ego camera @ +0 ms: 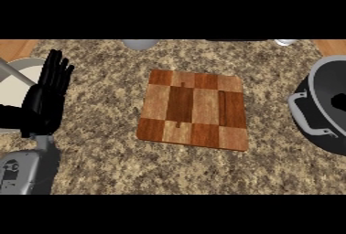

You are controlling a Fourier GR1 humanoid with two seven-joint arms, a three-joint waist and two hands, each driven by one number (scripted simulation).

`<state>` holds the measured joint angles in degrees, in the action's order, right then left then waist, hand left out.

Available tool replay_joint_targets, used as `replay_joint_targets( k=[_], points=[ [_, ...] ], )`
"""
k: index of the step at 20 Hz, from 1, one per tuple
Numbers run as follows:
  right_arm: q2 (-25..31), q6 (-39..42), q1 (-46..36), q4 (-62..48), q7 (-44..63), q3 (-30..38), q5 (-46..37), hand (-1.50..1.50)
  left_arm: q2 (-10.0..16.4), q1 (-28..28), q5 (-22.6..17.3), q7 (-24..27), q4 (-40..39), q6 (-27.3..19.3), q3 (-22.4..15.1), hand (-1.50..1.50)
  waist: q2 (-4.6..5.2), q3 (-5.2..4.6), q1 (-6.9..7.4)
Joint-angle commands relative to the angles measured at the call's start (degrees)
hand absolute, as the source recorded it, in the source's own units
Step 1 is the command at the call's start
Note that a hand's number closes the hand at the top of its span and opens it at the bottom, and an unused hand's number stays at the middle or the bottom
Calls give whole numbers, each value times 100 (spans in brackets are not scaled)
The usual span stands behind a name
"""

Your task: Pick the lemon from the cutting board and place it in the pot

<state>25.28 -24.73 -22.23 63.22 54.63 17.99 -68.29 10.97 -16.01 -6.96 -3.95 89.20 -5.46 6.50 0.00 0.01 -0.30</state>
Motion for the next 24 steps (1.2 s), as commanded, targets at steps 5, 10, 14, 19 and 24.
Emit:
replay_joint_targets(
  k=[5, 10, 14, 19, 24],
  points=[
    [-119, -431, 106, -594, -1717, 454, 1625, -150, 123, -171, -68, 40, -251, 95, 179, 0, 13, 6, 45],
    [-81, -1124, -295, -635, -2200, 434, 1616, -150, 84, -175, -120, 134, -294, 200, 157, 0, 20, 4, 74],
    [-362, -1746, -285, 38, -2246, 677, 2015, -150, -38, 123, 136, 107, -25, 28, -57, 0, -7, 4, 49],
    [-294, -2036, 149, 790, -2499, 1281, 2975, -150, 71, -57, -51, 38, -176, 126, 149, 0, -17, 3, -60],
    [-654, -2556, 971, 1409, -3279, 1418, 3580, -150, 70, 77, -52, 333, -349, 229, 222, 0, -5, 1, -38]
  ],
)
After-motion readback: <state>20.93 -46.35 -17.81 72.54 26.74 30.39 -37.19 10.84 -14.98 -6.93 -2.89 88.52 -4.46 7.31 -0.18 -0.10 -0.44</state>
